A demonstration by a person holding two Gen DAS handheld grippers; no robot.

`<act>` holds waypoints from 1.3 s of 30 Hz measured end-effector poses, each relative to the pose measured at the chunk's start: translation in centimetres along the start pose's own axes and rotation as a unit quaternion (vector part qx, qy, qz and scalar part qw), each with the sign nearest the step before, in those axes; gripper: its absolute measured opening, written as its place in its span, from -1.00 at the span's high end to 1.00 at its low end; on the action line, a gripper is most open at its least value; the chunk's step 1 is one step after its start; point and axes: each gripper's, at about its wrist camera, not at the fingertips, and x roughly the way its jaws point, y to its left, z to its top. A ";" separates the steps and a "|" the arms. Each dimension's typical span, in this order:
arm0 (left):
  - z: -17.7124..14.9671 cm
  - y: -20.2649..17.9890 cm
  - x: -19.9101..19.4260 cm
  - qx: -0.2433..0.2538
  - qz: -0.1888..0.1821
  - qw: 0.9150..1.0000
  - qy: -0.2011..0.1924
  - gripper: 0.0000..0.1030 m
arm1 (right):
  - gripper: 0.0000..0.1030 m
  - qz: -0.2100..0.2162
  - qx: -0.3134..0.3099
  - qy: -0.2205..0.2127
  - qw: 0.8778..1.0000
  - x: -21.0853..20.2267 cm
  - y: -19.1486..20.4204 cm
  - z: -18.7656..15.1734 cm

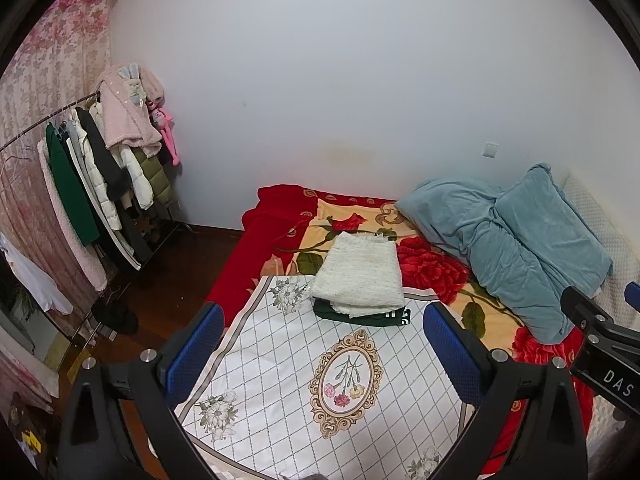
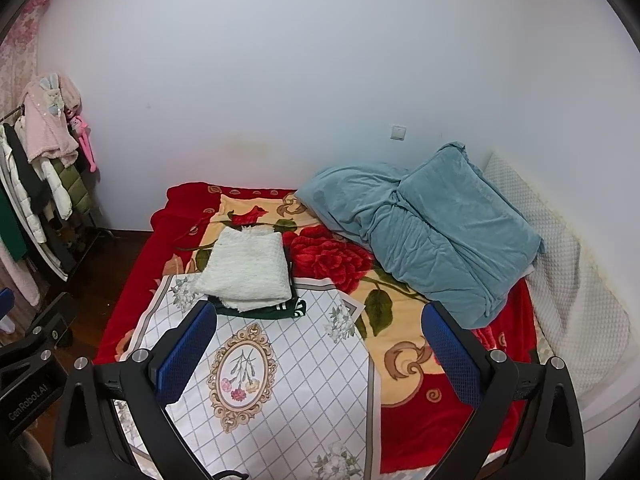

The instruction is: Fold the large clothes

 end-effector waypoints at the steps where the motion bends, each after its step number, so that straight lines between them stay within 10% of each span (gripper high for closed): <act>1: 0.0 0.1 -0.1 0.000 -0.001 1.000 0.000 -0.98 | -1.00 0.000 0.000 0.000 1.000 0.0 0.1 0.0; 39: -0.2 0.1 -0.8 0.002 0.000 1.000 0.002 -0.98 | -1.00 0.007 0.001 0.003 1.000 -1.8 1.2 -1.8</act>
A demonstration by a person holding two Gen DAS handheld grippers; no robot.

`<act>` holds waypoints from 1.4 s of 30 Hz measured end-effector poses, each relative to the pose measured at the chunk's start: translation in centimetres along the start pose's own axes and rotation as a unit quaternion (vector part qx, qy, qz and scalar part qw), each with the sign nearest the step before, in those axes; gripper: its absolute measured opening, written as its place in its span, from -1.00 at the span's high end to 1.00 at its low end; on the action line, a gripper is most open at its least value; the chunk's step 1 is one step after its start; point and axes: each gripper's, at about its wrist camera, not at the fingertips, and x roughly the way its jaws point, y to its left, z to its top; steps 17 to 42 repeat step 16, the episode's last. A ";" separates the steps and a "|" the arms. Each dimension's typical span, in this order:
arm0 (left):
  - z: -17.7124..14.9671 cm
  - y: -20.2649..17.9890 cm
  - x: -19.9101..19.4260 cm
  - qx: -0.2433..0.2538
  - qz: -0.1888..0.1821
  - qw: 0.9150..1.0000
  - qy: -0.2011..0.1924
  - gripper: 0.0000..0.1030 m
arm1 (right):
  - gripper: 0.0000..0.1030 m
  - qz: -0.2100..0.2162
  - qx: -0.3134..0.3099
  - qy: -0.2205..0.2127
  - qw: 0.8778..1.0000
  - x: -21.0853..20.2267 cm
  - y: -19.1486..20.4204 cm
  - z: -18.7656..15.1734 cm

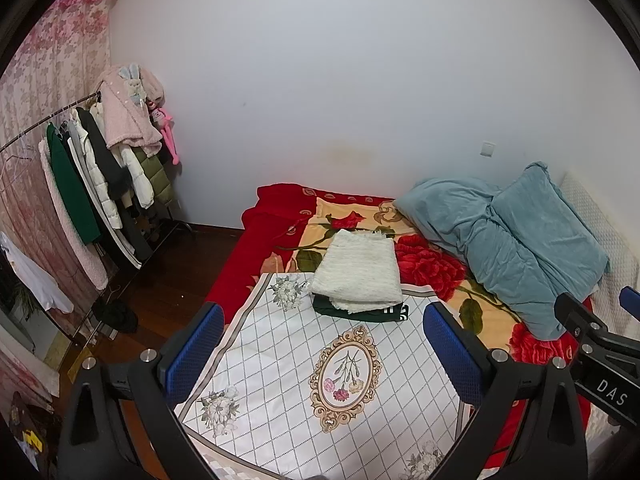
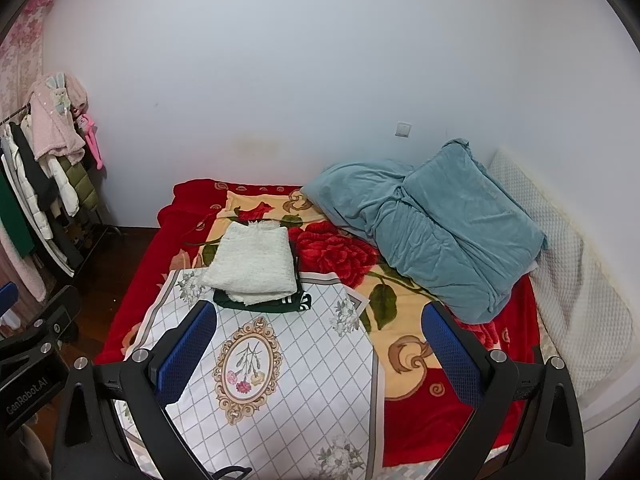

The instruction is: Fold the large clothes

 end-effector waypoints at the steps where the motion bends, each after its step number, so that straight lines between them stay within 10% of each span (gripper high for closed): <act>1: 0.0 0.0 -0.1 0.000 0.000 1.000 0.000 -0.98 | -1.00 0.000 0.000 0.000 1.000 0.0 0.0 0.0; 42: -0.2 -0.1 -0.4 0.002 -0.002 1.000 0.002 -0.98 | -1.00 -0.001 0.003 0.001 1.000 -0.8 -0.4 -0.9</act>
